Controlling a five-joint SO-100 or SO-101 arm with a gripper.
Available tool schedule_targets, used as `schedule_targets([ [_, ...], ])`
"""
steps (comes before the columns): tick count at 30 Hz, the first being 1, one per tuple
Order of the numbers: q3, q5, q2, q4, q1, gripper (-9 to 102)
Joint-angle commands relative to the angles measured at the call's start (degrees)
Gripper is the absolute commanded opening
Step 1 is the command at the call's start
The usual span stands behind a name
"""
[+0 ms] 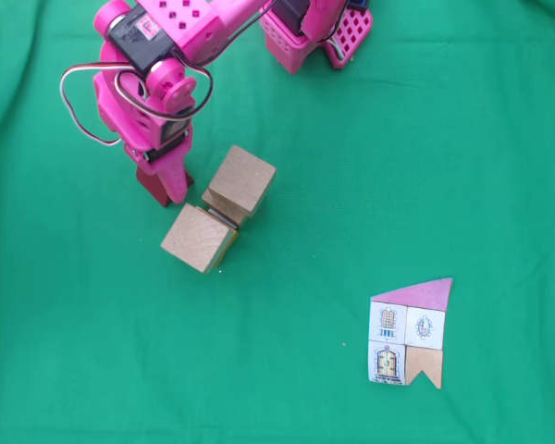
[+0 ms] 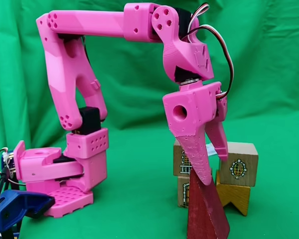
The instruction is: Grasp some building blocks and build the house on the picture.
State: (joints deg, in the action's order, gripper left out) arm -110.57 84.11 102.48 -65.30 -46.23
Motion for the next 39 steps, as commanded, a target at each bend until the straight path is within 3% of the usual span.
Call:
schedule_targets([
  [1,0.3,0.4,0.0,-0.4,0.2,34],
  [39,-11.9,0.2,5.0,-0.5,-1.1,34],
])
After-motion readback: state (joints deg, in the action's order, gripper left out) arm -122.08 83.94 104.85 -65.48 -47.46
